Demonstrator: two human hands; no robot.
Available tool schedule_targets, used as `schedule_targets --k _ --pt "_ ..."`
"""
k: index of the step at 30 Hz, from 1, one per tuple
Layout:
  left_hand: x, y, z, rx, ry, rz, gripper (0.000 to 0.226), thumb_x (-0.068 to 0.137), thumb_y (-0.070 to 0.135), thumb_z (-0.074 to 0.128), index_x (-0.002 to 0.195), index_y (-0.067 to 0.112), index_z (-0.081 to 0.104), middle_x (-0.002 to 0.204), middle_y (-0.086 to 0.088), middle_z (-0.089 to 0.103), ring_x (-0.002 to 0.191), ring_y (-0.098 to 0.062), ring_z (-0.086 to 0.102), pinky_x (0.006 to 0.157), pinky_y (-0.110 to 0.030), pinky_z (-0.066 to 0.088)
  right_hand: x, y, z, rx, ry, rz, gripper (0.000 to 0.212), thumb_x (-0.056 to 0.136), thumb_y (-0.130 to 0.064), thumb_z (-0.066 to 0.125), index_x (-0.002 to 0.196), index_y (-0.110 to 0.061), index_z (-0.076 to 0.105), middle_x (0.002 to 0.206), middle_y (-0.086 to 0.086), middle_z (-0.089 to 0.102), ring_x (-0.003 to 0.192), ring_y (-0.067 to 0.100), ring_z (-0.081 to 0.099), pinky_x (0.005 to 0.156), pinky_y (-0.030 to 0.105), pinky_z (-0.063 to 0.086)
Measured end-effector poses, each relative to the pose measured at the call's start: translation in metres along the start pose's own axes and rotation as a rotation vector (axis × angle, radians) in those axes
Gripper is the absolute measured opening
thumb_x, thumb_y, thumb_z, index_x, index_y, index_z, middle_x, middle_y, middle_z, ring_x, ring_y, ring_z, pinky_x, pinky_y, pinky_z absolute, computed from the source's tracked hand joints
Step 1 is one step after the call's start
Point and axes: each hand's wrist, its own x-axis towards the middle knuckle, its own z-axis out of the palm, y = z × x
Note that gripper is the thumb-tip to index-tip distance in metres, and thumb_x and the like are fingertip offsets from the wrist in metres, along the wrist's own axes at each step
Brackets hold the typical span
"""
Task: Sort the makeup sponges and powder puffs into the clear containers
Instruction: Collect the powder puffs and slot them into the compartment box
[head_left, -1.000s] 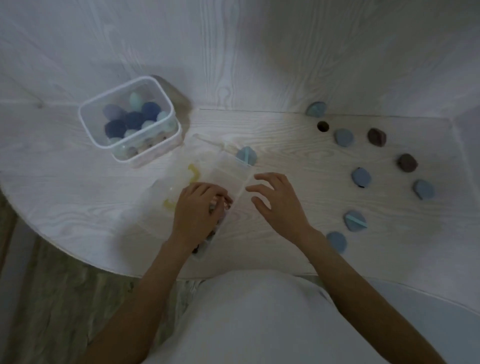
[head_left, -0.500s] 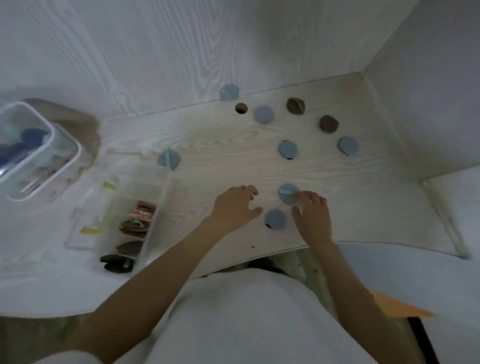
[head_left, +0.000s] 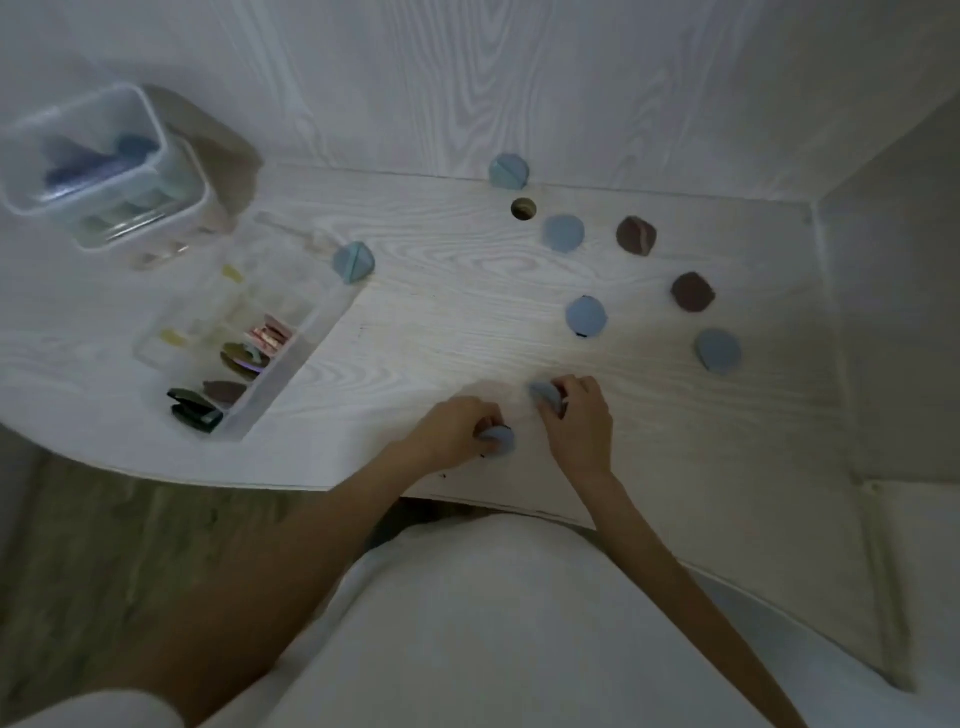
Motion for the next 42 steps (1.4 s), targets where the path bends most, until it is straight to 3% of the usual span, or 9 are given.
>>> schedule_targets --k 5,9,12,16,20,23,33,36,42 --pt "-0.044 -0.029 -0.031 -0.125 0.442 0.085 0.023 0.092 0.022 0.058 0.113 0.018 0.065 0.099 -0.003 0.056 0.083 -0.015 0.054 0.070 -0.022 0.041 -0.004 -0.027 0.000 0.162 -0.084 -0.136 0.017 0.092 -0.013 0.054 0.106 -0.006 0.063 0.094 0.009 0.061 0.078 0.018 0.055 0.064 0.025 0.042" --pt "-0.081 -0.071 -0.085 -0.020 0.746 0.109 0.028 0.091 0.013 0.058 0.118 0.017 0.064 0.100 -0.007 0.054 0.085 -0.014 0.049 0.073 -0.019 0.037 0.000 -0.066 0.012 0.231 -0.112 -0.200 0.018 0.090 -0.012 0.058 0.107 -0.011 0.064 0.090 0.000 0.063 0.076 0.011 0.055 0.060 0.010 0.037" --pt "-0.096 -0.106 -0.131 0.114 0.878 0.034 0.021 0.086 0.020 0.064 0.106 0.018 0.071 0.095 -0.004 0.067 0.082 -0.019 0.061 0.067 -0.026 0.045 0.000 -0.098 0.022 0.297 -0.129 -0.209 0.020 0.086 -0.012 0.062 0.105 -0.017 0.062 0.084 -0.006 0.062 0.070 0.006 0.056 0.062 0.017 0.041" --pt "-0.087 -0.144 -0.173 0.357 0.743 0.022 0.014 0.080 0.015 0.069 0.094 0.017 0.070 0.085 -0.005 0.072 0.074 -0.027 0.067 0.059 -0.032 0.049 0.001 -0.136 0.043 0.304 -0.125 -0.223 0.018 0.087 -0.014 0.061 0.105 -0.018 0.061 0.084 -0.005 0.063 0.071 0.007 0.057 0.060 0.020 0.042" --pt "-0.063 -0.173 -0.191 0.384 0.473 0.019 0.021 0.087 0.012 0.059 0.101 0.019 0.072 0.109 -0.003 0.069 0.099 -0.026 0.062 0.081 -0.032 0.046 0.007 -0.169 0.062 0.322 -0.073 -0.215 0.015 0.087 -0.014 0.061 0.101 -0.018 0.062 0.083 -0.007 0.063 0.072 0.010 0.059 0.060 0.018 0.043" --pt "-0.049 -0.185 -0.191 0.485 0.346 0.070 0.029 0.087 0.013 0.056 0.113 0.021 0.067 0.117 -0.002 0.066 0.104 -0.024 0.058 0.088 -0.033 0.043 0.012 -0.193 0.076 0.322 -0.031 -0.212 0.009 0.087 -0.015 0.061 0.096 -0.017 0.062 0.081 -0.006 0.065 0.072 0.012 0.061 0.065 0.029 0.049" --pt "-0.049 -0.218 -0.188 0.610 0.346 0.338 0.034 0.086 0.018 0.061 0.120 0.019 0.063 0.115 -0.007 0.059 0.104 -0.028 0.054 0.080 -0.038 0.044 0.034 -0.220 0.110 0.297 0.114 -0.234 0.007 0.086 -0.017 0.063 0.089 -0.011 0.064 0.082 0.000 0.066 0.073 0.014 0.060 0.063 0.037 0.052" --pt "-0.048 -0.222 -0.187 0.577 0.354 0.359 0.033 0.088 0.018 0.056 0.121 0.017 0.062 0.109 -0.007 0.061 0.096 -0.027 0.056 0.081 -0.037 0.044 0.040 -0.221 0.120 0.253 0.146 -0.230 0.005 0.082 -0.018 0.066 0.083 -0.014 0.065 0.082 0.000 0.065 0.073 0.015 0.054 0.062 0.031 0.042" --pt "-0.052 -0.228 -0.194 0.427 0.444 0.419 0.029 0.083 0.030 0.044 0.085 0.016 0.070 0.079 -0.001 0.071 0.067 -0.020 0.066 0.085 -0.026 0.033 0.038 -0.237 0.148 0.222 0.145 -0.175 0.016 0.074 -0.020 0.074 0.084 -0.017 0.062 0.077 -0.004 0.065 0.075 0.017 0.056 0.067 0.027 0.041"
